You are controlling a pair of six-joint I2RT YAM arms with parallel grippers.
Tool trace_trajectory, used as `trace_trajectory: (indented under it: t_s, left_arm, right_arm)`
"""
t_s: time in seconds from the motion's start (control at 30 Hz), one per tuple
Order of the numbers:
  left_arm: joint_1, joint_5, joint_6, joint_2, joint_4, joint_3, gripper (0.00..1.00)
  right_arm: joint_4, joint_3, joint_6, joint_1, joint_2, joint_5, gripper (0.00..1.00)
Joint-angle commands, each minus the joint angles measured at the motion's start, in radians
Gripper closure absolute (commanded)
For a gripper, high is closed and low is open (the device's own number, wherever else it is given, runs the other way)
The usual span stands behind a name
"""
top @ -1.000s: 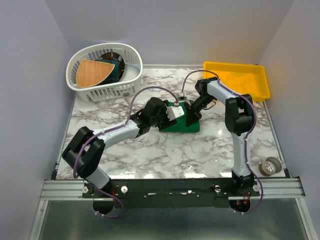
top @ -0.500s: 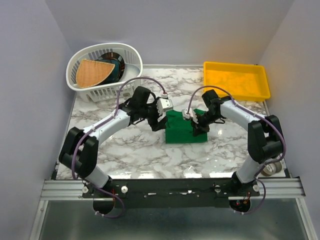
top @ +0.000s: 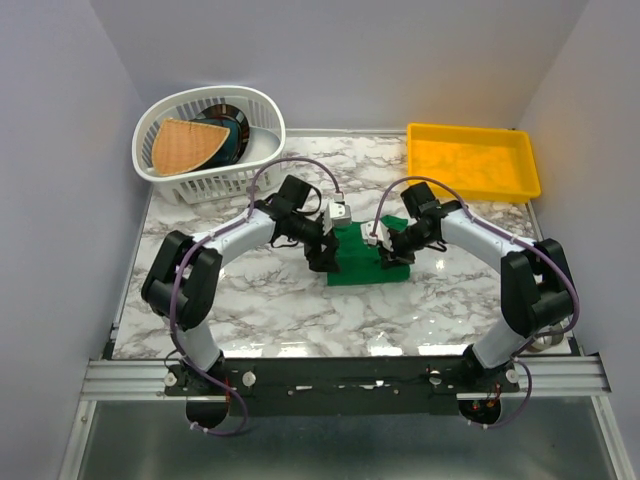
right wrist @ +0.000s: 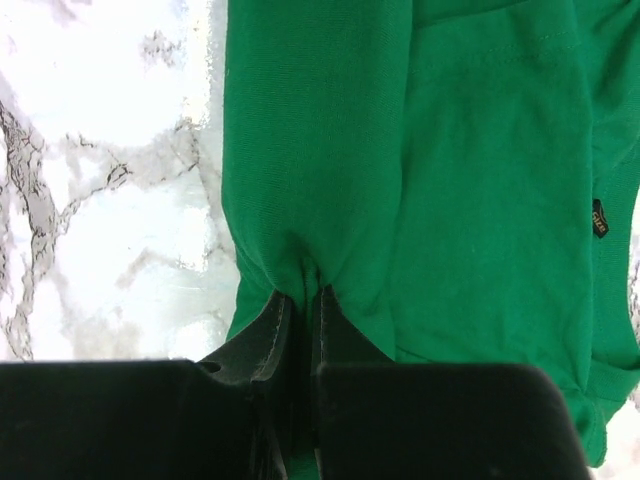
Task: Roll the t-shirts
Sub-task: Roll the T-shirt to the center of the board.
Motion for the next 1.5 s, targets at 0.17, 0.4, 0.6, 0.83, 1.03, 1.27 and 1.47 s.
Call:
trace_trajectory:
  t_s: [0.17, 0.4, 0.6, 0.83, 1.03, 1.27, 1.47]
  left_arm:
    - [-0.015, 0.079, 0.031, 0.153, 0.025, 0.029, 0.16]
    - [-0.018, 0.087, -0.052, 0.192, 0.101, 0.012, 0.28]
    - [-0.024, 0.147, -0.076, 0.232, 0.071, 0.066, 0.44]
    - [-0.034, 0.144, 0.060, 0.262, -0.120, 0.132, 0.73]
    - [-0.047, 0.122, 0.119, 0.216, -0.161, 0.104, 0.90]
    - [-0.060, 0.128, 0.074, 0.182, -0.104, 0.065, 0.93]
    - [-0.060, 0.131, 0.045, 0.170, -0.074, 0.049, 0.97]
  right_arm:
    - [0.032, 0.019, 0.017, 0.008, -0.016, -0.006, 0.93]
    - [0.039, -0.021, -0.001, 0.023, -0.033, -0.006, 0.91]
    - [0.043, -0.019, 0.025, 0.029, -0.022, -0.010, 0.85]
    - [0.056, -0.022, 0.093, 0.026, -0.070, 0.001, 0.43]
    - [0.056, -0.157, 0.051, 0.017, -0.223, 0.005, 0.00]
    - [0.080, -0.179, 0.103, 0.019, -0.194, 0.005, 0.00]
    - [0.092, -0.148, 0.082, 0.019, -0.110, 0.004, 0.01]
